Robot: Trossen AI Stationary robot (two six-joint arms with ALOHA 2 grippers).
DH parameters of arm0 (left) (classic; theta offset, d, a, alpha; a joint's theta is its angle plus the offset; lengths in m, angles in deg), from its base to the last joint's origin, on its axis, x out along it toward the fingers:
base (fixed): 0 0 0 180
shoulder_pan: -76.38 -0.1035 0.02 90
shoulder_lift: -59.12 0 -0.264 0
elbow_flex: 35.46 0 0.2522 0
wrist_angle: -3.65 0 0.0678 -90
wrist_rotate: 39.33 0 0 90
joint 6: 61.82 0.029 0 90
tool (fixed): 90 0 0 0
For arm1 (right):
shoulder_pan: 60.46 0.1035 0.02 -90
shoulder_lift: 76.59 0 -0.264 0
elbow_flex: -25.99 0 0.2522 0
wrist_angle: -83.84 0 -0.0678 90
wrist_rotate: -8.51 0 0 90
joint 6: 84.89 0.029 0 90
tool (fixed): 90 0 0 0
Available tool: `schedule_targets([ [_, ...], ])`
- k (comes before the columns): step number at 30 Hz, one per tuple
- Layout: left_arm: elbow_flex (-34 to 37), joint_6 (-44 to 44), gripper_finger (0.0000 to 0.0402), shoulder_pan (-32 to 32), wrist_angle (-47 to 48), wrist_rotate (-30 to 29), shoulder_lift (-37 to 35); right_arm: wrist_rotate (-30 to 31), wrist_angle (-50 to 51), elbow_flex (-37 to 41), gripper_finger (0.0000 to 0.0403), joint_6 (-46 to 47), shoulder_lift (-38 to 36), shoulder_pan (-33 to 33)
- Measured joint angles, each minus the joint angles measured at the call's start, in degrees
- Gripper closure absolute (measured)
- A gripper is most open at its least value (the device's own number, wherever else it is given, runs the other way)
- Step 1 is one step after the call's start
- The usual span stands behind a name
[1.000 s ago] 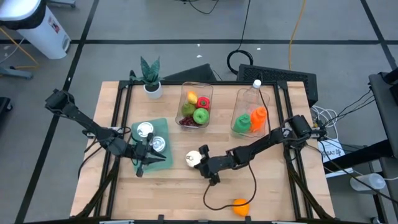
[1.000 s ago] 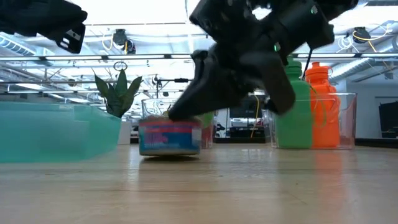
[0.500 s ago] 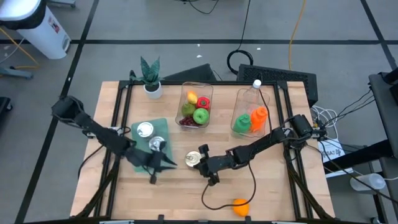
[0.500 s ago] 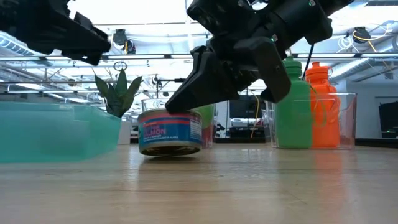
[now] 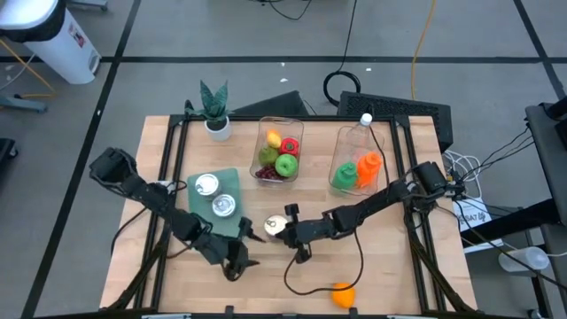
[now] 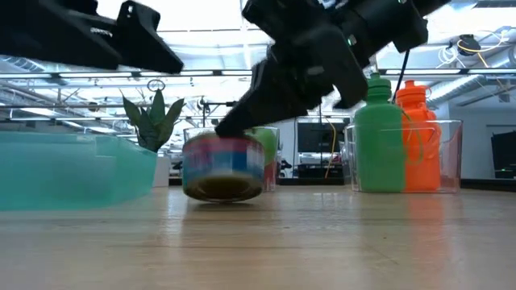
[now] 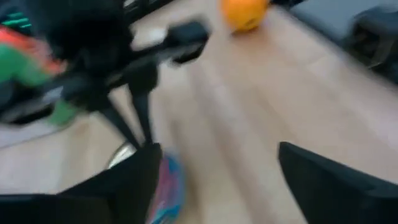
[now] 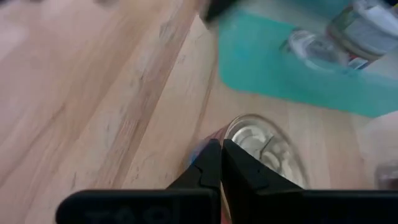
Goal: Pick & Place Food Item
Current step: Put the blue and pink tuna can into the green bin
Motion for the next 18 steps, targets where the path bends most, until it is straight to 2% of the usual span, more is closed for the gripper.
schedule_targets([
  [2,0.0,-0.3,0.0032,0.3,1.3,-4.1,0.1,0.0,-0.3,0.0,0.0403,0.8,-0.9,-0.2],
  [4,0.0,-0.9,0.001,-0.1,1.5,-6.7,0.9,-0.1,0.5,0.0,0.0403,1.6,-2.0,-0.3],
  [11,0.1,0.0,0.0037,-1.7,-0.5,-11.8,6.7,-1.8,0.7,-0.1,0.0403,3.3,-3.9,-1.4],
  [18,0.1,0.9,0.0005,-4.1,-4.2,-18.7,12.7,-2.8,-0.1,-0.1,0.0403,4.1,-3.9,-2.2],
])
